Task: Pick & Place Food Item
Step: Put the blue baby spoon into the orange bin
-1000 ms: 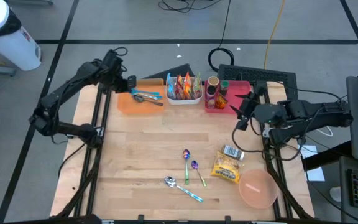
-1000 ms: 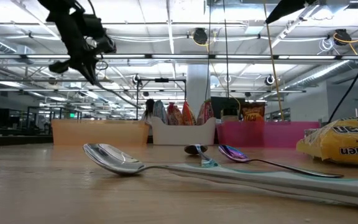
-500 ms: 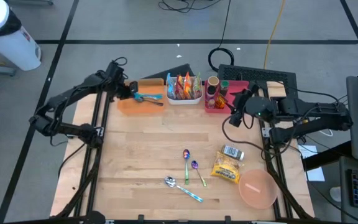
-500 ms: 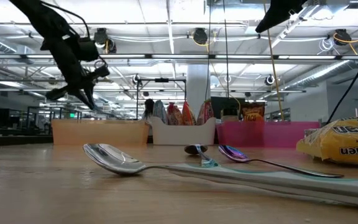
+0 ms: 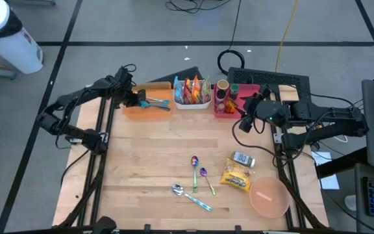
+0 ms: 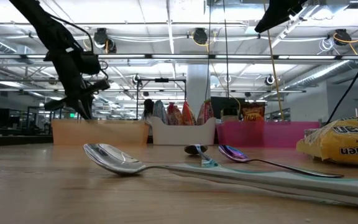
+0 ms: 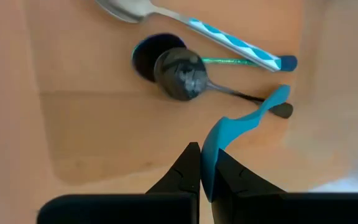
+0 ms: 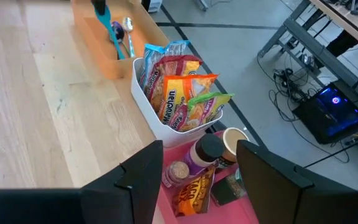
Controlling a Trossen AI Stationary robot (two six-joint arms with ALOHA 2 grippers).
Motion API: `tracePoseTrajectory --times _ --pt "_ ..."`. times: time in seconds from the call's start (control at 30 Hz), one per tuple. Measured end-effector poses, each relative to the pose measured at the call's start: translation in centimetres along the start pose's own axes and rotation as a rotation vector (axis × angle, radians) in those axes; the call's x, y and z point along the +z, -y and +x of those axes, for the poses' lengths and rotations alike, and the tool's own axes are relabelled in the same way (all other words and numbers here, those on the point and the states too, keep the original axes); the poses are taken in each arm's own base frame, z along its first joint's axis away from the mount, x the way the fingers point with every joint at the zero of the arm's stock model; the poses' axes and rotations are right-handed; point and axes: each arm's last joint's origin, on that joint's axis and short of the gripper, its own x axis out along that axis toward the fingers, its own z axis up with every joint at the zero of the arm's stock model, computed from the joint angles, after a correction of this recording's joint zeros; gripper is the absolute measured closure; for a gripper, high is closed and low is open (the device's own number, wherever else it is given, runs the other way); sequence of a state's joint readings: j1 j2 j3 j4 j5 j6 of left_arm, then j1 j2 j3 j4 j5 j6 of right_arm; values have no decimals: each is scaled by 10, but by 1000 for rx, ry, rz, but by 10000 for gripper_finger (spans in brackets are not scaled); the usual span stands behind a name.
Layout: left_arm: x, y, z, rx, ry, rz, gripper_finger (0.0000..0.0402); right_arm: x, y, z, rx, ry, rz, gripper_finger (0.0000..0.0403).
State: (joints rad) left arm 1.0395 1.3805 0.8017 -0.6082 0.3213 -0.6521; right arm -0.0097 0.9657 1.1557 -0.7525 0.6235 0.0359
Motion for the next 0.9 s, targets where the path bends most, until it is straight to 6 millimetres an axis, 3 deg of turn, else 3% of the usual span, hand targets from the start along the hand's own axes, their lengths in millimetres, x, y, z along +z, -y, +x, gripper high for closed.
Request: tracePoseTrajectory --times 0.17,0.6,0.9 --pt "4 1 9 -8 -2 6 394 0 0 0 0 0 17 207" --pt "8 -2 9 31 39 45 382 0 0 0 -2 -1 23 207" --pt "9 -7 8 85 65 29 315 -1 0 0 -2 -7 20 207"
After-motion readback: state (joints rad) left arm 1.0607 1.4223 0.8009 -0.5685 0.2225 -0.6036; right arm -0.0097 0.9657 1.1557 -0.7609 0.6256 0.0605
